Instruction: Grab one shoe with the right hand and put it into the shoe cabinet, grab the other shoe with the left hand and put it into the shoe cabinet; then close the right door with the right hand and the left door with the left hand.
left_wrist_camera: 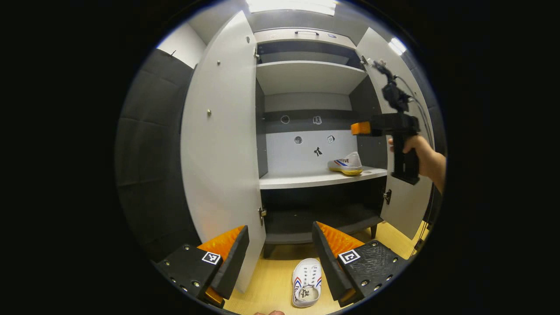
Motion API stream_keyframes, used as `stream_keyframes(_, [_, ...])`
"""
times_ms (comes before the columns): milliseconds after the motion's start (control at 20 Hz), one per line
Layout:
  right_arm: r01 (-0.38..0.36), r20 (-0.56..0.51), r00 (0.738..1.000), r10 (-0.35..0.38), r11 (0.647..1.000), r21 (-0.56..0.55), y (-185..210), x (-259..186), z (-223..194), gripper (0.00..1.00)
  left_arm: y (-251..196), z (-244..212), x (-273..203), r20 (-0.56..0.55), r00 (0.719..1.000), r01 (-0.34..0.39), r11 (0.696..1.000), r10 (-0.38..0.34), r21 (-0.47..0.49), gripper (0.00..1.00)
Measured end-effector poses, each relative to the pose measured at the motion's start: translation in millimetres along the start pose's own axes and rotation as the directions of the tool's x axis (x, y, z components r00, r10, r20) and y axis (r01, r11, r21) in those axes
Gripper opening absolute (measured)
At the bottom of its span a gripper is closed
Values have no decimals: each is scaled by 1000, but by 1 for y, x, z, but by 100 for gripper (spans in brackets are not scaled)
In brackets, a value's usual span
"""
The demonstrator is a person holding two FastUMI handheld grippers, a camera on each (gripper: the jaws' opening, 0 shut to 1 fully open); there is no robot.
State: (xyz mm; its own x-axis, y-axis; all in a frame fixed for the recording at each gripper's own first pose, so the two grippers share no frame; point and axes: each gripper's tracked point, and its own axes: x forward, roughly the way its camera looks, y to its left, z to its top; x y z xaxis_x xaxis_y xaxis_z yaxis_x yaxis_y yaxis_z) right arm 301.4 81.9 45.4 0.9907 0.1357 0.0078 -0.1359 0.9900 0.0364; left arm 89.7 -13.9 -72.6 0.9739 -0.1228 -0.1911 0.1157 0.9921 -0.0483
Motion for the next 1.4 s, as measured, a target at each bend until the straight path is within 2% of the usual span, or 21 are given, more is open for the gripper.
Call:
stream_keyframes(350, [31,-20,999,-31,999,-12,-20,-76,-24,99,-10,-48,37,-92,993,78,997,-80,-20,79])
stream_keyframes(550, [67,-11,998,-68,994,-81,-33,-124,-39,99,-27,-80,51,-155,977,138,989,-144,-48,79])
stream_keyframes(650, [73,-18,997,-74,994,-79,-35,-146,-45,99,-33,-99,57,-188,967,162,985,-170,-53,79])
stream_keyframes(800, [79,-34,996,-81,995,-62,-38,-172,-54,99,-40,-132,65,-256,948,184,982,-190,-47,79])
stream_keyframes(1000, [92,-66,993,-98,993,-80,-43,-195,-64,99,-40,-173,74,-345,921,176,983,-181,-46,79])
stream_keyframes(1200, [98,-103,989,-107,991,-87,-45,-210,-75,99,-40,-215,76,-440,880,175,983,-180,-51,79])
stream_keyframes(1400, [112,-143,982,-123,990,-82,-50,-219,-87,100,-38,-251,74,-520,840,180,984,-158,-8,79])
